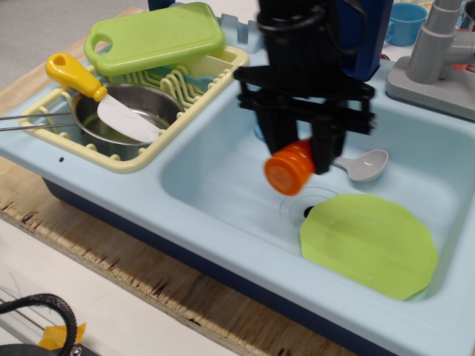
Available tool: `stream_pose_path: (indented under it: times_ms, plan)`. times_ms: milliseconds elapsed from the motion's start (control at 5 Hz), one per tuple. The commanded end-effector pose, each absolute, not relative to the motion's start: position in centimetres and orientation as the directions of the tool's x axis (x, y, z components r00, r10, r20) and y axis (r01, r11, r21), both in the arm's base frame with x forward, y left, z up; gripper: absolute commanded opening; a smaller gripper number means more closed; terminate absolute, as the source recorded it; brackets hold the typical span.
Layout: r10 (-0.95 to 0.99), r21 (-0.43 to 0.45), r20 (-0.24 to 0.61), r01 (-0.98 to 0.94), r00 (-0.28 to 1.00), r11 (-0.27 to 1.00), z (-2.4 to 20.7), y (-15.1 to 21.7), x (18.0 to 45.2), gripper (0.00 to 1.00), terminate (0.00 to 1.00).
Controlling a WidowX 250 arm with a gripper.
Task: Put carrot on plate
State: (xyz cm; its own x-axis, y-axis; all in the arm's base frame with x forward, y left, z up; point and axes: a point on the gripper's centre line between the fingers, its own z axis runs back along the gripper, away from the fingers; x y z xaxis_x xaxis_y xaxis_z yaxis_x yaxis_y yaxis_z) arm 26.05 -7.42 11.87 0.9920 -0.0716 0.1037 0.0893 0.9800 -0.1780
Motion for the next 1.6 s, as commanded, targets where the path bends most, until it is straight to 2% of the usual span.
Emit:
stream_pose_path:
  times_ms: [0, 400, 800, 1000, 1200, 1400]
  plan:
    - [-0.137, -0.195, 0.137, 0.162, 0.981, 0.967, 12.2, -10.0, 27.1, 0.00, 0.00]
    - [-0.171, -0.221, 0.105, 0.190, 0.980, 0.956, 11.2, -11.0, 26.7, 0.00, 0.00]
    - [-0.200, -0.298, 0.011, 0.194, 0.980, 0.935, 6.9, -11.5, 25.5, 0.00, 0.00]
    - [-0.207, -0.334, -0.044, 0.181, 0.977, 0.925, 5.8, -11.5, 25.1, 0.00, 0.00]
    - [-0.207, -0.334, -0.044, 0.181, 0.977, 0.925, 5.8, -11.5, 25.1, 1.00, 0.00]
    - [-0.207, -0.334, -0.044, 0.181, 0.977, 0.925, 5.8, -11.5, 25.1, 1.00, 0.00]
